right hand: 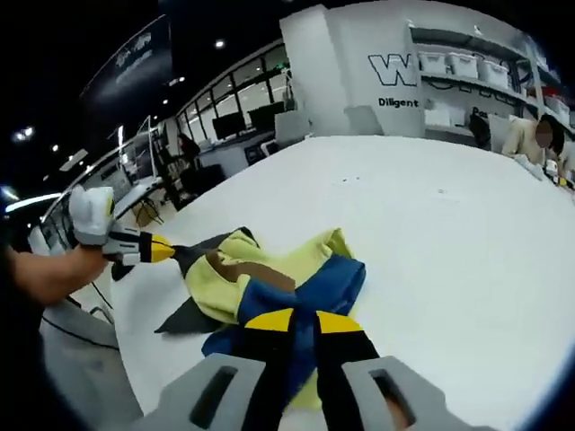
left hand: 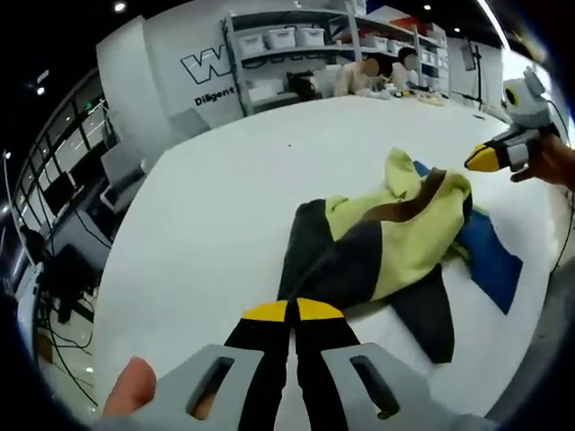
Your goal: Fold the garment on the visible template until the final outline fits inside the template.
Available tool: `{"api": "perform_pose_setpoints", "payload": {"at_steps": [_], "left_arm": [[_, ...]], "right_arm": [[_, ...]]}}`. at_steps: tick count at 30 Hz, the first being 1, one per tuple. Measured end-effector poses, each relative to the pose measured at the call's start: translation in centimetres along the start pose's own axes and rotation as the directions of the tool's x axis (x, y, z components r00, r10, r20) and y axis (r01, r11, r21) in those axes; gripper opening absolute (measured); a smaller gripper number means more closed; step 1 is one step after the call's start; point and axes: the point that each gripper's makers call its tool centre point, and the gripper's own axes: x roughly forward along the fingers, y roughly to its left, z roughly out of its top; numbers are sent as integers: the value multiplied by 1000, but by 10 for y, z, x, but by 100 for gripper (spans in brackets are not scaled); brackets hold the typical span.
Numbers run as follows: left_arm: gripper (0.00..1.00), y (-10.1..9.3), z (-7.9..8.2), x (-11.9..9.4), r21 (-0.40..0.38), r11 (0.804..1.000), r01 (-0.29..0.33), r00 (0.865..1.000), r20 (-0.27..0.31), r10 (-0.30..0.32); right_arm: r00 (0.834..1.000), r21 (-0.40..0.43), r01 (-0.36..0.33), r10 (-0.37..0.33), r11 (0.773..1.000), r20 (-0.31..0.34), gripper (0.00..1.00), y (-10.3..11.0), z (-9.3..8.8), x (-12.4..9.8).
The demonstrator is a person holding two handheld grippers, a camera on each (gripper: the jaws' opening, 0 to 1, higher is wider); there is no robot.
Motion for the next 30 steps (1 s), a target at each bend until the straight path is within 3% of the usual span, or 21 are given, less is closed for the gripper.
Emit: {"api": "perform_pose_setpoints", "payload": {"at_steps": [3,7,12,20,24,26,30], "left_arm": [[0,0,-2,1,-4,1000,2,1000,-6,-2],[0,-1,-3,1,1,1000,3,1000,-12,-3],[0,0,-6,2,-7,1000,3,1000,-20,-3],[0,4,-11,5,-18,1000,-3,999,-36,3],[0,3,-12,6,-18,1000,-3,999,-41,2],[0,2,-13,6,-18,1000,-1,999,-44,0],[0,2,-14,7,-18,1000,0,999,-46,-1]], "right_arm": [[1000,-25,-8,8,1000,-14,3,3,1,11],[996,-111,-20,10,994,-90,6,5,-10,27],[992,-125,-75,61,989,-110,12,13,-16,36],[988,-88,-141,134,986,-82,23,15,-11,43],[981,-83,-181,174,980,-82,19,22,-10,47],[969,8,-230,230,973,-90,16,30,-15,51],[962,79,-256,262,964,-76,8,36,-16,52]]}}
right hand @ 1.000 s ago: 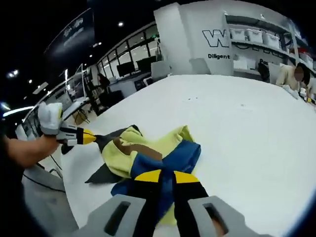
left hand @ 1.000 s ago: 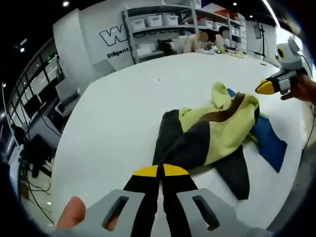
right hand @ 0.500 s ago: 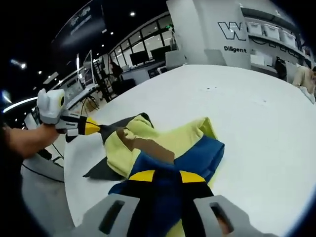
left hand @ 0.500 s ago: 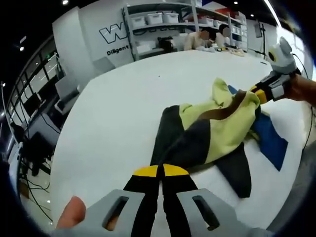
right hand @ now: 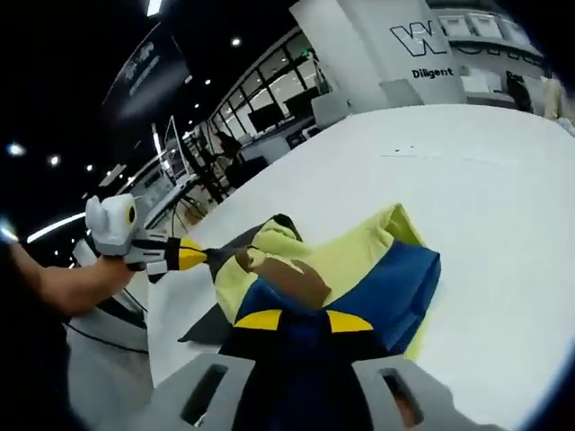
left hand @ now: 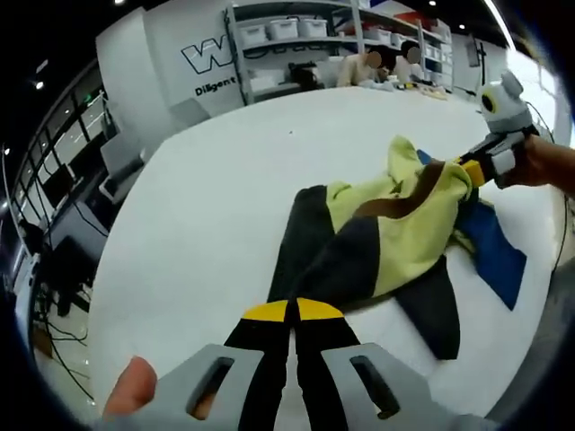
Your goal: Fold the garment on the visible template until the final outline fits inside the template.
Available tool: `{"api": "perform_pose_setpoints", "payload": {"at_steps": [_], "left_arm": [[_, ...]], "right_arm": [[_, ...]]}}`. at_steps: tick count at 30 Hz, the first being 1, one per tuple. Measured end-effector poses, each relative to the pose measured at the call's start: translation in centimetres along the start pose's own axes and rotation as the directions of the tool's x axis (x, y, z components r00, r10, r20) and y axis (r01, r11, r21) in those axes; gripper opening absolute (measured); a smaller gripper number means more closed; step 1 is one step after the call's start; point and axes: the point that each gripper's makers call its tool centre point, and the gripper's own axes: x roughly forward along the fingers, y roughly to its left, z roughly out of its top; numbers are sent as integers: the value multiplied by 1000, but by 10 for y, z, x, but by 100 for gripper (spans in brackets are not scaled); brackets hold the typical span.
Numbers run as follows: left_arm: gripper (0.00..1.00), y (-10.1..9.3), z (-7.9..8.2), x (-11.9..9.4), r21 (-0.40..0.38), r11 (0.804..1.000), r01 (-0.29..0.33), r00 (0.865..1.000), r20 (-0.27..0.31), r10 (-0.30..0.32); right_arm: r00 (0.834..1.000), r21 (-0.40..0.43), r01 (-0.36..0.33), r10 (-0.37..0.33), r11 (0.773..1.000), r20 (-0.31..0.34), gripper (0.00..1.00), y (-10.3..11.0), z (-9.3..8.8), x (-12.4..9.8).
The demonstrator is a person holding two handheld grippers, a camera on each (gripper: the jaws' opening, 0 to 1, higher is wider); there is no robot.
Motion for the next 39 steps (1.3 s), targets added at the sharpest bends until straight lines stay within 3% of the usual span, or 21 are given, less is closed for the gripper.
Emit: {"api": "perform_pose_setpoints", "payload": {"at_steps": [3,6,9,12,15,18,19,22,23,24,25,26,28,29,32,34,36,37,39], "left_arm": [[0,0,0,1,-1,1000,1,1000,0,-1],[0,0,0,1,-3,1000,0,1000,1,0],[0,2,1,0,-7,1000,-2,1000,8,2],[0,4,4,-2,-13,1000,-6,1000,20,6],[0,3,9,-4,-18,1000,-9,999,40,10],[0,-2,22,-9,-6,1000,3,995,98,-3],[0,-4,28,-11,-1,1000,12,992,124,-12],[0,-7,42,-19,6,1000,17,983,182,-17],[0,-7,43,-20,5,1000,16,982,186,-17],[0,-7,47,-23,6,1000,17,979,205,-18],[0,-7,48,-24,7,1000,17,978,209,-18],[0,-7,48,-24,8,1000,15,978,210,-16],[0,-6,44,-23,11,1000,18,982,190,-19],[0,-4,40,-22,6,1000,14,984,179,-15],[0,-1,31,-20,-13,1000,12,990,142,-10],[0,-2,27,-18,-20,1000,13,992,123,-10],[0,-3,25,-17,-22,1000,15,994,110,-13],[0,-3,24,-17,-19,1000,15,994,106,-13],[0,-4,24,-17,-13,1000,18,995,102,-17]], "right_arm": [[1000,1,-24,24,1000,20,0,5,2,2],[1000,-34,-12,13,999,27,0,8,5,1],[999,-128,19,-15,992,30,0,9,10,-8],[996,-241,87,-79,967,44,0,5,18,-22],[981,-360,195,-183,913,68,0,-2,28,-40],[954,-489,298,-263,820,140,0,-2,43,-56],[948,-508,317,-275,801,159,0,0,48,-59],[918,-580,397,-303,711,256,0,11,68,-71],[914,-588,405,-304,700,268,0,13,71,-73],[895,-619,446,-316,647,314,0,21,79,-80],[891,-640,454,-308,620,334,0,28,82,-82],[898,-661,441,-288,608,334,0,36,81,-82],[924,-694,383,-244,610,295,0,51,70,-78],[946,-745,322,-230,584,229,0,59,52,-73],[973,-805,182,-222,565,64,0,64,12,-59],[974,-807,95,-222,583,-46,0,63,-17,-51],[967,-807,53,-231,588,-105,0,59,-35,-45],[958,-794,25,-242,608,-156,0,54,-50,-40],[951,-801,24,-261,598,-167,0,47,-56,-38]]}}
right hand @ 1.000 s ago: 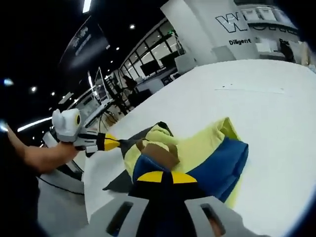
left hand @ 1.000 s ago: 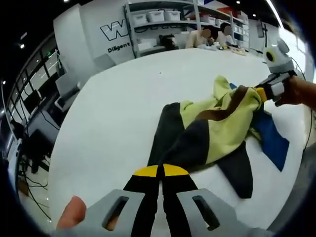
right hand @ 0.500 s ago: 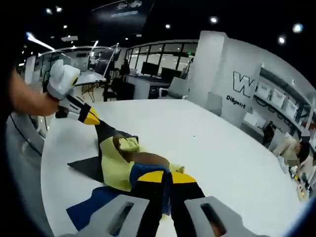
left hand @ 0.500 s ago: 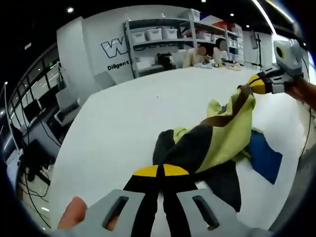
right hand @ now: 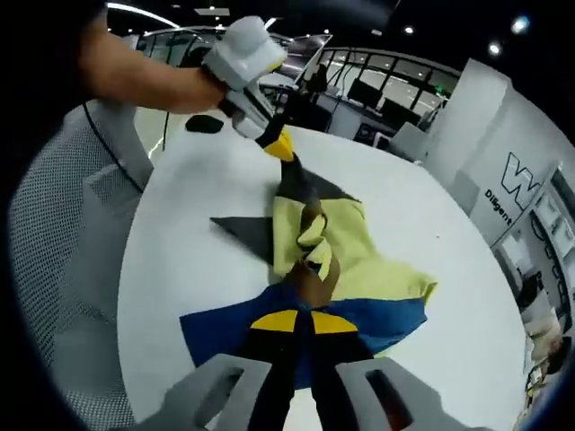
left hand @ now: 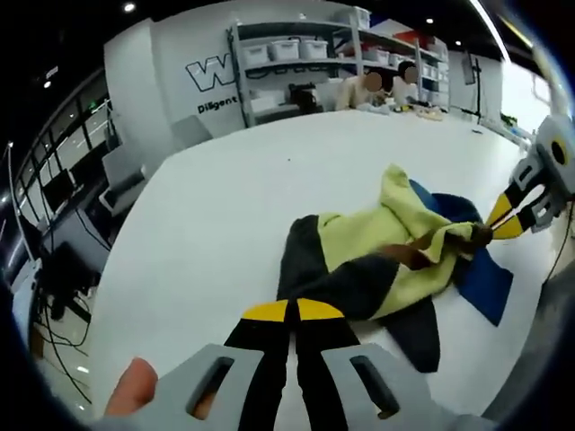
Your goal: Fold the garment on the visible template until the final outline fits inside the template.
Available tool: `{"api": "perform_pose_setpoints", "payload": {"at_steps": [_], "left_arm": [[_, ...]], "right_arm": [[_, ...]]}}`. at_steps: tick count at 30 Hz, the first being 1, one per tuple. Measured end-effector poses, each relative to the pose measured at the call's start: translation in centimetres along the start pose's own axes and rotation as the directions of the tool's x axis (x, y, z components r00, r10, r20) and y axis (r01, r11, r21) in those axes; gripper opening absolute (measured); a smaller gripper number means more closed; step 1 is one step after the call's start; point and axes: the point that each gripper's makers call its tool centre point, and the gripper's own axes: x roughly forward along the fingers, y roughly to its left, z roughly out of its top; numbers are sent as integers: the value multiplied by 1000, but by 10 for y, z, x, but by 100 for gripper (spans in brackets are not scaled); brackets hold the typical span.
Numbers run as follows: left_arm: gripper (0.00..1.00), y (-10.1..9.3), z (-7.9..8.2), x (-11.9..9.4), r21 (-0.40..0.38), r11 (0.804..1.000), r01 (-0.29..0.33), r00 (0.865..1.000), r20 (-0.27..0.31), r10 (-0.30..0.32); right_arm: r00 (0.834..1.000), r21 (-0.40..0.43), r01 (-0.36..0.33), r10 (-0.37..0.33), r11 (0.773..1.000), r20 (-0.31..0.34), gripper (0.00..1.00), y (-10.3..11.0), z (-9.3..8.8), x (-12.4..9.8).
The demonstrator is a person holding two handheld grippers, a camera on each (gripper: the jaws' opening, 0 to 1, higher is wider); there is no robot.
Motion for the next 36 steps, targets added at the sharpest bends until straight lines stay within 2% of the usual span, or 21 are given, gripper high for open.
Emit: {"api": "perform_pose_setpoints", "payload": {"at_steps": [1,3,6,8,12,15,16,18,19,21,22,23,24,26,27,31,33,35,36], "left_arm": [[0,0,0,0,1,1000,1,1000,-1,-1],[0,0,-1,0,0,1000,0,1000,-6,0],[0,2,-2,0,-6,1000,2,1000,-5,-2],[0,2,-2,1,-8,1000,3,1000,-7,-3],[0,1,-2,2,-10,1000,5,1000,-8,-5],[0,1,-4,2,-7,1000,6,1000,-14,-6],[0,1,-4,2,-7,1000,5,1000,-14,-5],[0,2,-3,2,-8,1000,5,1000,-13,-5],[0,2,-3,1,-8,1000,5,1000,-13,-5],[0,3,-4,1,-11,1000,3,1000,-13,-3],[0,4,-4,1,-13,1000,1,1000,-13,-2],[0,4,-4,1,-14,1000,0,1000,-14,0],[0,5,-4,1,-15,1000,-1,1000,-15,1],[0,5,-5,1,-20,1000,-3,1000,-15,2],[0,6,-5,1,-23,1000,-3,1000,-17,3],[0,7,-5,1,-30,1000,-8,1000,-15,8],[0,9,-6,1,-33,999,-10,1000,-15,10],[0,8,-6,1,-33,999,-11,1000,-17,11],[0,9,-7,2,-36,999,-11,1000,-20,11]], "right_arm": [[1000,12,0,0,1000,-3,0,1,-2,0],[1000,49,-3,2,999,12,8,0,-2,-7],[999,54,21,-23,998,42,9,-4,1,-17],[996,16,72,-73,997,59,9,-11,1,-25],[994,-27,93,-92,995,61,9,-11,1,-26],[994,-153,111,-109,982,19,8,-13,-2,-21],[995,-165,101,-99,981,22,8,-11,-1,-18],[989,-247,143,-148,958,-2,10,-18,-4,-15],[988,-312,145,-156,939,-8,11,-17,-3,-10],[988,-338,143,-156,930,-13,12,-17,-3,-7],[982,-411,158,-188,898,-34,11,-21,-6,-6],[978,-447,165,-205,879,-42,9,-23,-8,-4],[980,-456,160,-195,875,-31,8,-22,-6,-2],[980,-513,144,-192,846,-41,8,-18,-6,2],[981,-527,136,-187,839,-44,9,-15,-6,2],[983,-521,123,-176,845,-54,15,-8,-10,2],[973,-503,171,-227,847,-51,11,-19,-14,0],[971,-478,186,-234,858,-42,8,-25,-14,-1],[971,-483,188,-235,855,-39,8,-26,-13,0]]}}
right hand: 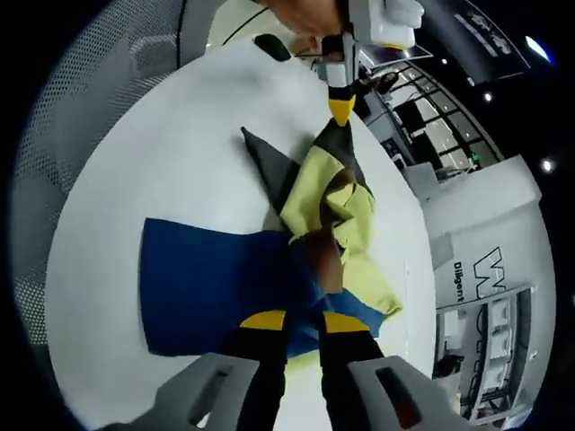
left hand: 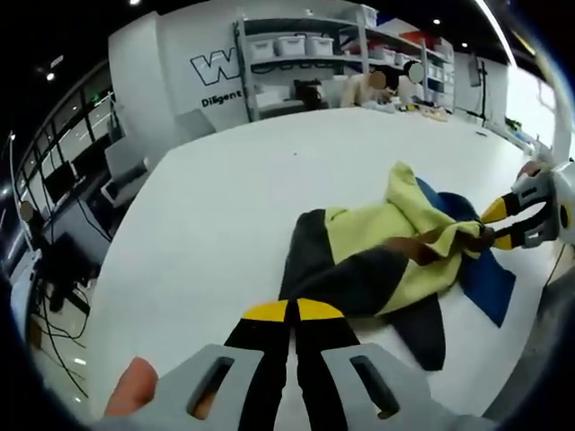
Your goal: Fold the garment on the visible template until the final outline fits inside the template.
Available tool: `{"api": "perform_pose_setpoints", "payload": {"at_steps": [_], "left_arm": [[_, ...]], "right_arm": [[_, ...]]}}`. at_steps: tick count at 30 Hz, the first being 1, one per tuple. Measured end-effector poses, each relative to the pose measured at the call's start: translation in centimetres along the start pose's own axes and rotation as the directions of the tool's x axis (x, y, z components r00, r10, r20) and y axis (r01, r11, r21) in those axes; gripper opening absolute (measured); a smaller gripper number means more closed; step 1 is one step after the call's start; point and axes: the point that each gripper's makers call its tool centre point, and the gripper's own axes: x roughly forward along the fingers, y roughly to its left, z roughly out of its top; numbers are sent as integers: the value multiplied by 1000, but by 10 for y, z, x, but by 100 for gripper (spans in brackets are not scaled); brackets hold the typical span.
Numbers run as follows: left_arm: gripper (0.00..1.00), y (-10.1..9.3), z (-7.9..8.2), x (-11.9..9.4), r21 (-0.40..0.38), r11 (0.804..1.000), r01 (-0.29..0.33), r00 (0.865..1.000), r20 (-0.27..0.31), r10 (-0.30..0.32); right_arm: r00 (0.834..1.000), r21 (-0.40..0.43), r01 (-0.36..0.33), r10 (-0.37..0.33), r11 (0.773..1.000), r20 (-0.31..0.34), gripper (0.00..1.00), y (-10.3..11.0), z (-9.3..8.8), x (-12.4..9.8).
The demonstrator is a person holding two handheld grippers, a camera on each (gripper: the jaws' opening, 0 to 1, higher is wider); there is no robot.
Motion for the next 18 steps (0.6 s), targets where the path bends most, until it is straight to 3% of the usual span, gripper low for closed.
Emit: {"api": "perform_pose_setpoints", "payload": {"at_steps": [6,8,9,10,11,15,18], "left_arm": [[0,-1,0,1,-2,1000,1,1000,-2,-1],[0,0,-1,2,-4,1000,1,1000,-3,-1],[0,0,-1,2,-4,1000,1,1000,-3,-1],[0,0,-1,1,-5,1000,1,1000,-3,-1],[0,0,-1,1,-6,1000,1,1000,-3,-1],[0,0,-1,2,-4,1000,-1,1000,-3,1],[0,0,3,0,-7,1000,-5,1000,13,5]], "right_arm": [[999,-68,-47,49,997,24,12,12,12,7],[999,-74,-30,32,997,26,7,10,13,7],[1000,-84,12,-12,996,11,0,1,11,5],[999,-65,33,-33,997,-4,0,-5,7,3],[1000,-1,20,-20,1000,23,0,-7,8,1],[998,45,52,-53,998,21,0,-20,1,-7],[997,148,64,-68,987,22,0,-24,-6,-10]]}}
